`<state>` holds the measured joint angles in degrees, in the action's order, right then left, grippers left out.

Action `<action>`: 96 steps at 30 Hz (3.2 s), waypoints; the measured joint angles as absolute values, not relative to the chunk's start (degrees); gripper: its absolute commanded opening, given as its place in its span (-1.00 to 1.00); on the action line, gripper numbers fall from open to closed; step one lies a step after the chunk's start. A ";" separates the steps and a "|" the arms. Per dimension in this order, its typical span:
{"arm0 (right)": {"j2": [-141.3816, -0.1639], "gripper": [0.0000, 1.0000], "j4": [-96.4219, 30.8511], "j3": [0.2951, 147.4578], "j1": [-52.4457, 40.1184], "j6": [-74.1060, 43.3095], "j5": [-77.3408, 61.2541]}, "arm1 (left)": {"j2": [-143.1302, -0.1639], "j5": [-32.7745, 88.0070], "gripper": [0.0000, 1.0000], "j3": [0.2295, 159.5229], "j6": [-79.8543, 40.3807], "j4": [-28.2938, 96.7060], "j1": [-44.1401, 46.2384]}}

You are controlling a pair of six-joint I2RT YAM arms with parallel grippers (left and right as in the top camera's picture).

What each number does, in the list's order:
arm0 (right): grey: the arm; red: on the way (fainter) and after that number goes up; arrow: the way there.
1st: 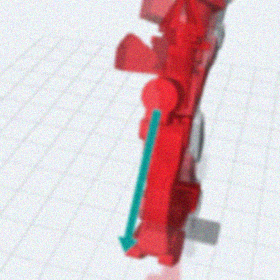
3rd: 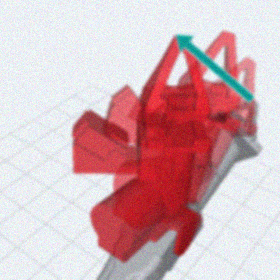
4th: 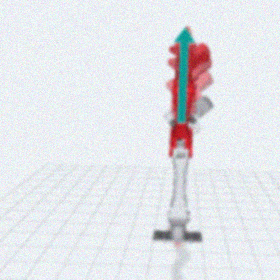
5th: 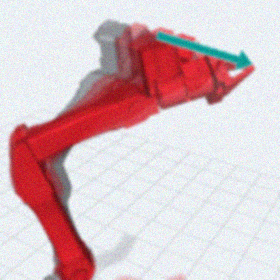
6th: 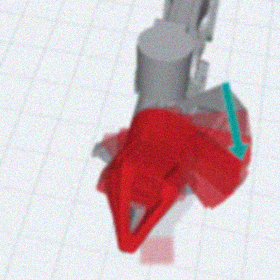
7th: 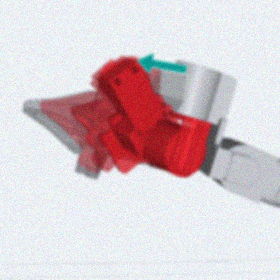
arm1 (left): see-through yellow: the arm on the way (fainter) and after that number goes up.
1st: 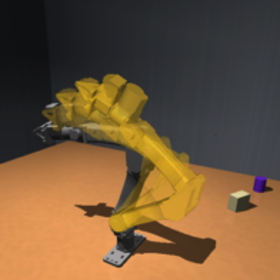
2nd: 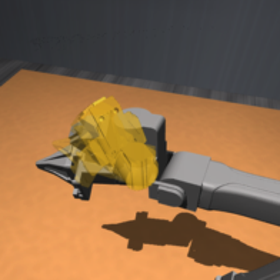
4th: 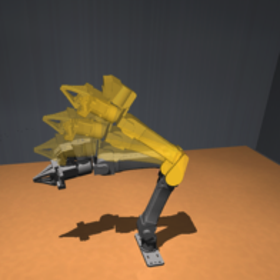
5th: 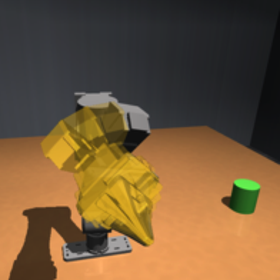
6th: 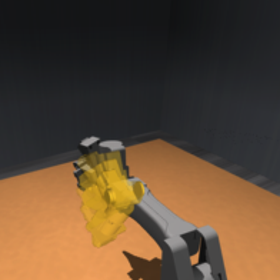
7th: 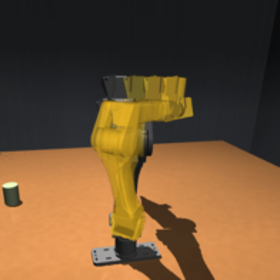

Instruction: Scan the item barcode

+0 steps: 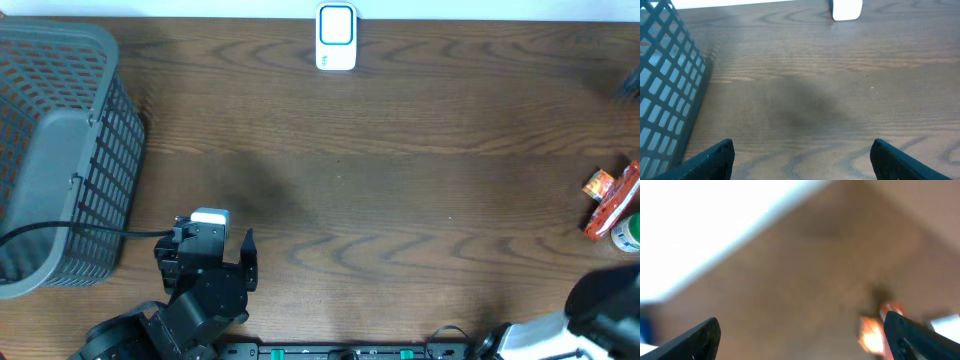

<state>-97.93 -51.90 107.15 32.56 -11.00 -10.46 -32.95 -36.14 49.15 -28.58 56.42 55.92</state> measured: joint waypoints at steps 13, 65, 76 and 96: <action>-70.19 0.98 -33.80 119.00 31.18 -22.55 -28.86 | -32.95 -36.12 0.74 49.15 -28.58 56.45 55.92; -41.60 0.99 -27.64 84.88 -2.33 -14.90 -11.07 | -53.56 -34.13 0.74 48.34 66.50 3.38 27.27; -38.92 0.99 -27.79 84.49 -2.33 -8.45 -9.19 | -32.49 -15.00 0.74 48.31 50.46 14.28 4.54; -1.30 0.99 -25.52 68.82 -0.54 -8.58 -3.57 | -19.27 18.74 0.74 48.45 33.12 10.26 -4.47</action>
